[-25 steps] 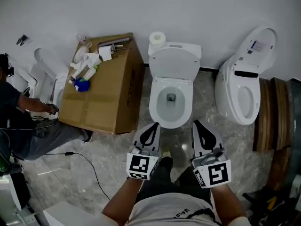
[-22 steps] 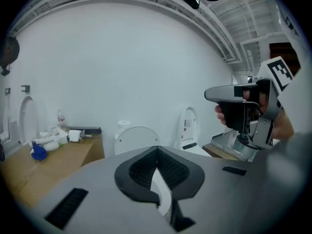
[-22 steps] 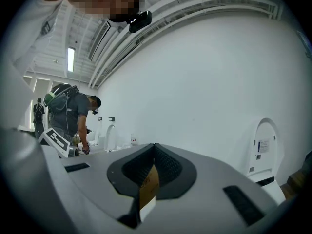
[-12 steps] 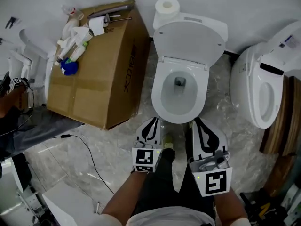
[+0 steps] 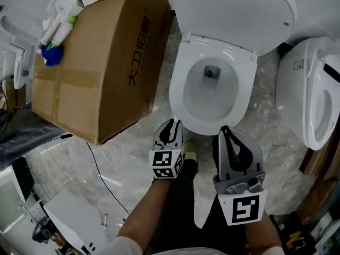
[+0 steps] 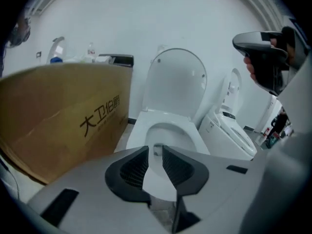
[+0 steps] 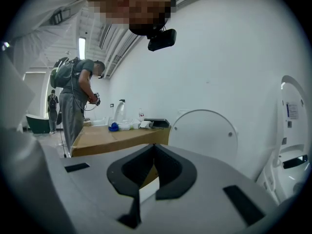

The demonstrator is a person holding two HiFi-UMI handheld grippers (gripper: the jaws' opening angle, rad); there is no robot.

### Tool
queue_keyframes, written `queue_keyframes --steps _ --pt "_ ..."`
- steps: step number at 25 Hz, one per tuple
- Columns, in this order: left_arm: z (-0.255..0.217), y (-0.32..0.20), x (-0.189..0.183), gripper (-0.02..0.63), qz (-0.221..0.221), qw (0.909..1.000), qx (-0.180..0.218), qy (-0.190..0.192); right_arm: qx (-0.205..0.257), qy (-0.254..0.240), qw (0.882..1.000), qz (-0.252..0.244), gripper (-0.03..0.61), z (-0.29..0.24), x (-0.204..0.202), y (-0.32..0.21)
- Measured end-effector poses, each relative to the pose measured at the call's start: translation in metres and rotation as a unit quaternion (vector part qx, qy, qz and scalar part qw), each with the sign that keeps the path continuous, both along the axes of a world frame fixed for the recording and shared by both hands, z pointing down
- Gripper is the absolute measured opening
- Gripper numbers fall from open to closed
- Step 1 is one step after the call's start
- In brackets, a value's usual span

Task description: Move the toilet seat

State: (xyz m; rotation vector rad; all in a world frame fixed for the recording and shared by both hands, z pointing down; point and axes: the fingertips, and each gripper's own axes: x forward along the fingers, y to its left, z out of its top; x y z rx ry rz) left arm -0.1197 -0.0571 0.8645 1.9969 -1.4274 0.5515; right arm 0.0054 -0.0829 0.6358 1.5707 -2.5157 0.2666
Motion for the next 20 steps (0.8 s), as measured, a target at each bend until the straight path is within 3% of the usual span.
queue_keyframes --steps 5,12,20 --pt "0.068 0.005 -0.017 0.109 -0.072 0.9940 -0.057 0.060 -0.012 -0.003 1.000 -0.014 0.017 0.045 -0.016 -0.004" --pt "0.129 0.013 -0.024 0.140 -0.136 0.9753 -0.113 0.132 -0.023 0.005 0.999 -0.032 0.017 0.080 -0.026 -0.007" --pt "0.144 0.012 -0.019 0.156 -0.167 0.9562 -0.113 0.213 -0.041 0.005 0.998 -0.041 0.017 0.102 -0.036 -0.003"
